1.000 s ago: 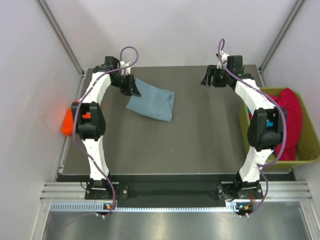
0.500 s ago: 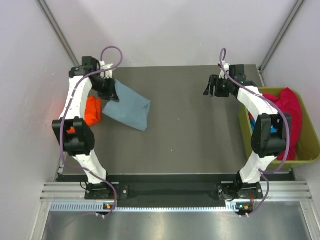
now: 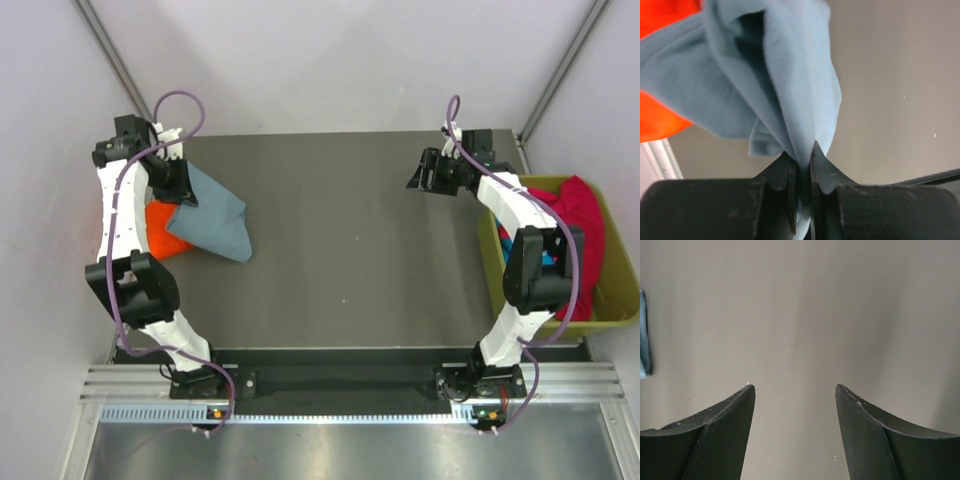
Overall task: Fold and stack the t-shirts
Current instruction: Neatly place the folded tshirt to the corner
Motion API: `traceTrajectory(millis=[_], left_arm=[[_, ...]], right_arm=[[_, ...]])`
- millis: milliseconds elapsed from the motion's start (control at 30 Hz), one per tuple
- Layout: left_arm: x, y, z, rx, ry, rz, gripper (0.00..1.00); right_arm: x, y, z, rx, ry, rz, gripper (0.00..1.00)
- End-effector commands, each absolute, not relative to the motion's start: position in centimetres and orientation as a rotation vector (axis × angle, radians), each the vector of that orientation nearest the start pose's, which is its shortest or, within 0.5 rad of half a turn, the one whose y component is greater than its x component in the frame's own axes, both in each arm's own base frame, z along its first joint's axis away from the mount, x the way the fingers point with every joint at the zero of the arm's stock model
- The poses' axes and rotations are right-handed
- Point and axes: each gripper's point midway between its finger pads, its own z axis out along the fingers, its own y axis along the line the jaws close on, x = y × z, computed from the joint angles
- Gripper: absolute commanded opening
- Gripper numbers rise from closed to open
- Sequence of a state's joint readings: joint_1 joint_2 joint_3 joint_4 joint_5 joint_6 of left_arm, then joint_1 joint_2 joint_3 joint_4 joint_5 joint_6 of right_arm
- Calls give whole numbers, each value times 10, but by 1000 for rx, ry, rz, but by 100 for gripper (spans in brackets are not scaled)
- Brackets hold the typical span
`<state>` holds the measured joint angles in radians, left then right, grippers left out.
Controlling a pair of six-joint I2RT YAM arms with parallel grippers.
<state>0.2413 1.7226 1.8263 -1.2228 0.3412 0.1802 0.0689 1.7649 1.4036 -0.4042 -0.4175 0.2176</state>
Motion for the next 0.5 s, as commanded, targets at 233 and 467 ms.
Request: traceTrajectory(millis=[233, 467], left_arm=[[376, 79, 282, -3, 2454, -123, 0], [383, 97, 284, -26, 2444, -20, 0]], right_arm=[[465, 113, 176, -37, 2250, 662, 66], [458, 112, 175, -39, 2254, 659, 66]])
